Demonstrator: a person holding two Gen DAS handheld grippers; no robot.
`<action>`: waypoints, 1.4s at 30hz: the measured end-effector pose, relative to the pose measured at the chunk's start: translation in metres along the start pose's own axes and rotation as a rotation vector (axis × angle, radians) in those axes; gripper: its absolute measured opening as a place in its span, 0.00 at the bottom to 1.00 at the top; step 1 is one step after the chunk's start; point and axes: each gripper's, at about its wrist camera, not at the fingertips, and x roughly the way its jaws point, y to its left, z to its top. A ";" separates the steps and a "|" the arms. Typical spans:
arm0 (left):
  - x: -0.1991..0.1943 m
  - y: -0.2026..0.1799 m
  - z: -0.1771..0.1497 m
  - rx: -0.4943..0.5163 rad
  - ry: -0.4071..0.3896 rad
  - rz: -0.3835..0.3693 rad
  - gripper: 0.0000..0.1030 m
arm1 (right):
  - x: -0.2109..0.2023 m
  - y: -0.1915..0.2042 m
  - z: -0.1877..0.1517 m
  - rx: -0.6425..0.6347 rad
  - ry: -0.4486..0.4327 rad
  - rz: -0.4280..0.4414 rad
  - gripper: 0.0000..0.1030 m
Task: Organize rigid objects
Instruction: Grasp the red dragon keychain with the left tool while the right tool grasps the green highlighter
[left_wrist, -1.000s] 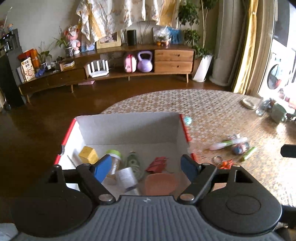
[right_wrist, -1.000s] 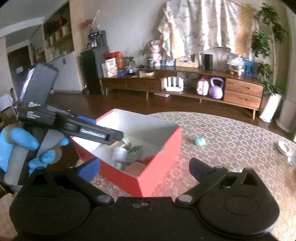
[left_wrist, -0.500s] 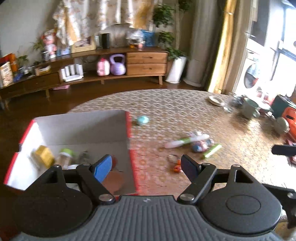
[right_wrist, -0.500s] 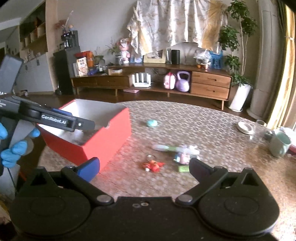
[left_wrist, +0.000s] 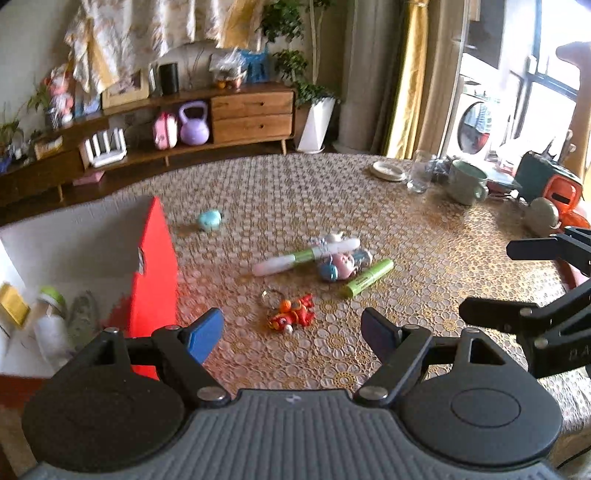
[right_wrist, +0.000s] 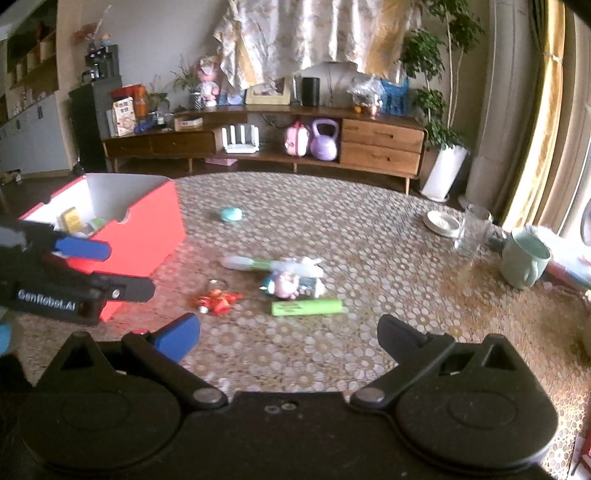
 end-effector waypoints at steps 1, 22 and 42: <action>0.007 -0.001 -0.002 -0.009 0.010 0.004 0.79 | 0.005 -0.003 0.000 0.001 0.003 -0.003 1.00; 0.115 0.003 -0.015 -0.076 0.108 0.097 0.79 | 0.123 -0.020 0.004 -0.010 0.106 0.022 0.96; 0.121 -0.008 -0.018 -0.017 0.065 0.104 0.60 | 0.154 -0.024 0.002 0.020 0.141 0.039 0.80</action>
